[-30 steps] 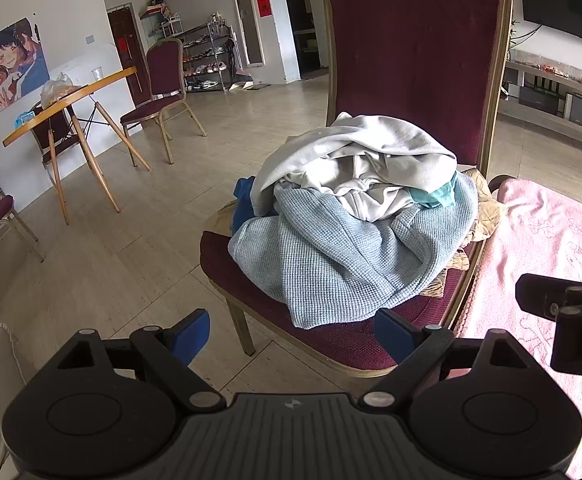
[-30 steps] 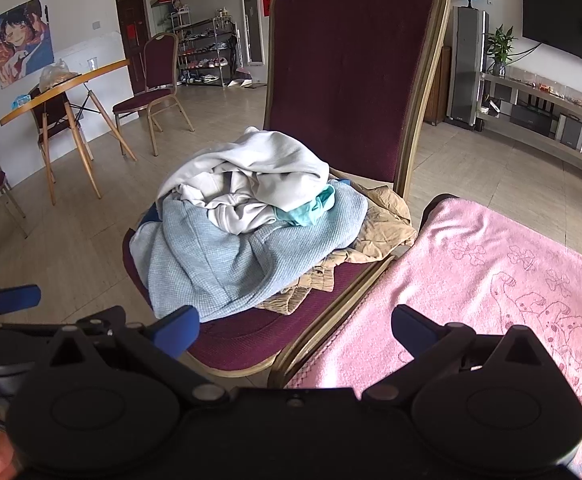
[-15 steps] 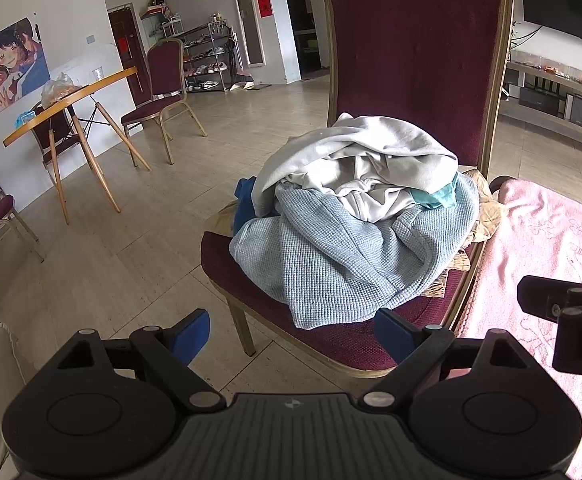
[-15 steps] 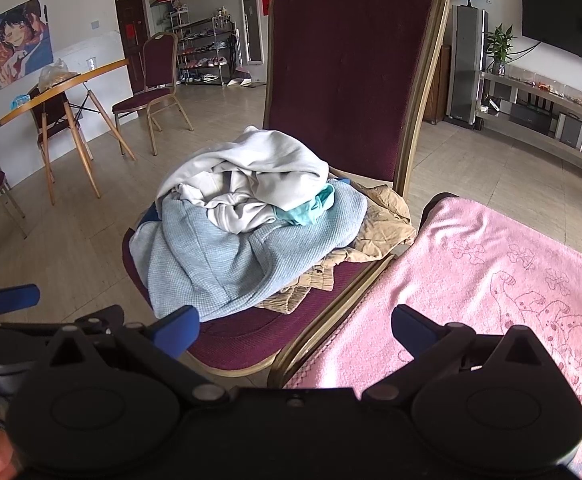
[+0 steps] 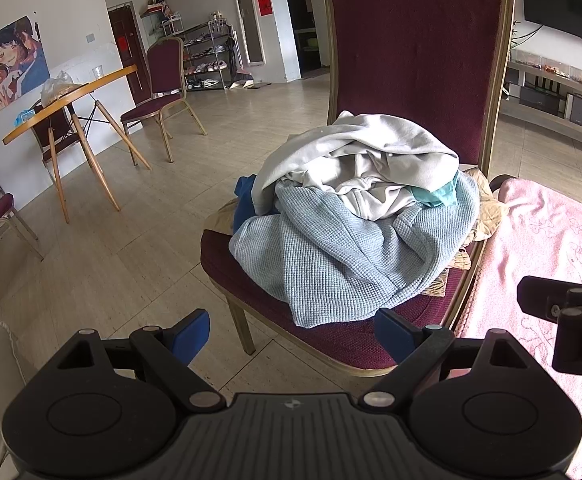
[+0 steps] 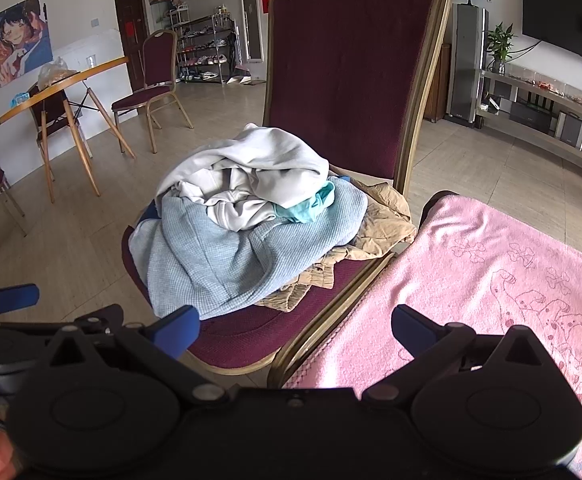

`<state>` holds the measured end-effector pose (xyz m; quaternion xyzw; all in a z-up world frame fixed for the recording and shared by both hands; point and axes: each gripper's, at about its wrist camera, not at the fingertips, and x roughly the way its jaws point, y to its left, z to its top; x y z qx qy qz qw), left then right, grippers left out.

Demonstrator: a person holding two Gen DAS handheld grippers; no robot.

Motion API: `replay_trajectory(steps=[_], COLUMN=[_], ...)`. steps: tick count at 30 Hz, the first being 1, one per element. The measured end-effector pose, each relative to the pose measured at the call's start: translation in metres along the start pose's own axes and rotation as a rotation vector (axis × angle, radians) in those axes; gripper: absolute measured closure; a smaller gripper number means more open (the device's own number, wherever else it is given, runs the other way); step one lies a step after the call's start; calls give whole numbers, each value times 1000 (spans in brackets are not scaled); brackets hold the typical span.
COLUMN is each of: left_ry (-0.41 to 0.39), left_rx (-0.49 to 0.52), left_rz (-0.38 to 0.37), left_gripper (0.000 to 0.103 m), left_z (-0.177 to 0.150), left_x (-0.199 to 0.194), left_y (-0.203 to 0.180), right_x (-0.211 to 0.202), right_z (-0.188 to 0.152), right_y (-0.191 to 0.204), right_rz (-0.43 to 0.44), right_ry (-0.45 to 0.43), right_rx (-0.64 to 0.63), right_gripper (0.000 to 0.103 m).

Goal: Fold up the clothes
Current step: 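Grasp the light grey garment from the pile with the right gripper and lift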

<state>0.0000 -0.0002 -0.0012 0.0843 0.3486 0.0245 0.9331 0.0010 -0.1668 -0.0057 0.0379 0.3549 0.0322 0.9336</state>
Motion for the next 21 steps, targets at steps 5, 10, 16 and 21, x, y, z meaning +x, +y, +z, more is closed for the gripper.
replay_trajectory(steps=[5, 10, 16, 21], left_ry=[5, 1, 29, 79], left_rx=[-11, -51, -109, -118], left_rz=[-14, -25, -67, -40], left_gripper=[13, 15, 29, 32], left_z=[2, 15, 35, 46], left_x=[4, 16, 55, 95], left_y=[5, 20, 37, 42], right_x=[1, 3, 38, 97], right_z=[2, 22, 76, 118], right_y=[-1, -15, -21, -29], right_rz=[1, 124, 197, 222], right_ry=[1, -46, -100, -41], right_rx=[-1, 52, 45, 89], right_gripper=[0, 0, 22, 37])
